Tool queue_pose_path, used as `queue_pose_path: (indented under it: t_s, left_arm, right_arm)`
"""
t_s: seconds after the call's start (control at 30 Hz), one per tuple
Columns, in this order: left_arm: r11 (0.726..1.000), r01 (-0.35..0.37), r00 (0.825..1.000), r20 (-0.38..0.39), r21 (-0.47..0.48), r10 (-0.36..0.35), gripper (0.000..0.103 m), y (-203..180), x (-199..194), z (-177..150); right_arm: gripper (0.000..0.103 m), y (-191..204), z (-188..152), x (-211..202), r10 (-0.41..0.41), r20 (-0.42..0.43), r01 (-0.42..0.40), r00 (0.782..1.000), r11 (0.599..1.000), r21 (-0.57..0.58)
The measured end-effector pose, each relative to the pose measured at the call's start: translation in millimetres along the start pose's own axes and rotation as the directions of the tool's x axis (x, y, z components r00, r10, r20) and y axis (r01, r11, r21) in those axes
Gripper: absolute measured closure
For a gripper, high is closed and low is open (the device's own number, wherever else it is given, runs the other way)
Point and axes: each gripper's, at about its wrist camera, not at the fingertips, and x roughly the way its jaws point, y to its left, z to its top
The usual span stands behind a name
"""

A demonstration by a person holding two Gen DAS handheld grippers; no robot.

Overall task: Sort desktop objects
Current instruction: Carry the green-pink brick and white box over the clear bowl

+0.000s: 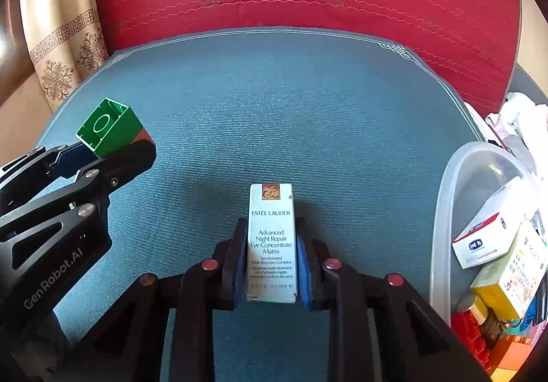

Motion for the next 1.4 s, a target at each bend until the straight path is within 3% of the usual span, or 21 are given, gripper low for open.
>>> queue_pose_path:
  t_s: [0.1,0.27,0.63,0.93,1.13,1.4]
  left_arm:
    - [1.0,0.007,1.0,0.002,-0.005,-0.007,0.067,2.6,-2.0,-0.1]
    - [0.999,0.03,1.0,-0.005,-0.023,-0.03,0.067,5.4,-2.1,0.8]
    - [0.998,0.065,0.998,0.0,-0.007,-0.065,0.067,-5.3,-12.9,0.2]
    - [0.992,0.117,0.993,-0.02,0.041,-0.116,0.067,-29.4,-19.9,-4.0]
    - [0.986,0.147,0.989,-0.025,0.079,-0.146,0.067,-53.3,-28.2,-6.8]
    - [0.974,0.212,0.977,-0.036,0.083,-0.209,0.067,-77.0,-39.3,-4.3]
  right_arm:
    - [0.076,0.2,-1.1,-1.6,0.002,0.003,-0.002,1.0,1.0,0.008]
    - [0.076,-8.9,-4.6,-10.6,0.077,-0.001,-0.077,0.997,0.994,0.081]
    - [0.076,-27.8,-14.8,-63.2,0.114,0.103,-0.128,0.988,0.982,0.138]
    - [0.076,-87.6,-31.8,-111.8,0.005,0.175,-0.047,0.985,0.97,0.237]
    - [0.076,-134.0,-47.5,-120.4,-0.092,0.16,0.034,0.983,0.944,0.329]
    - [0.076,-178.7,-65.7,-118.8,-0.158,0.137,0.096,0.978,0.922,0.376]
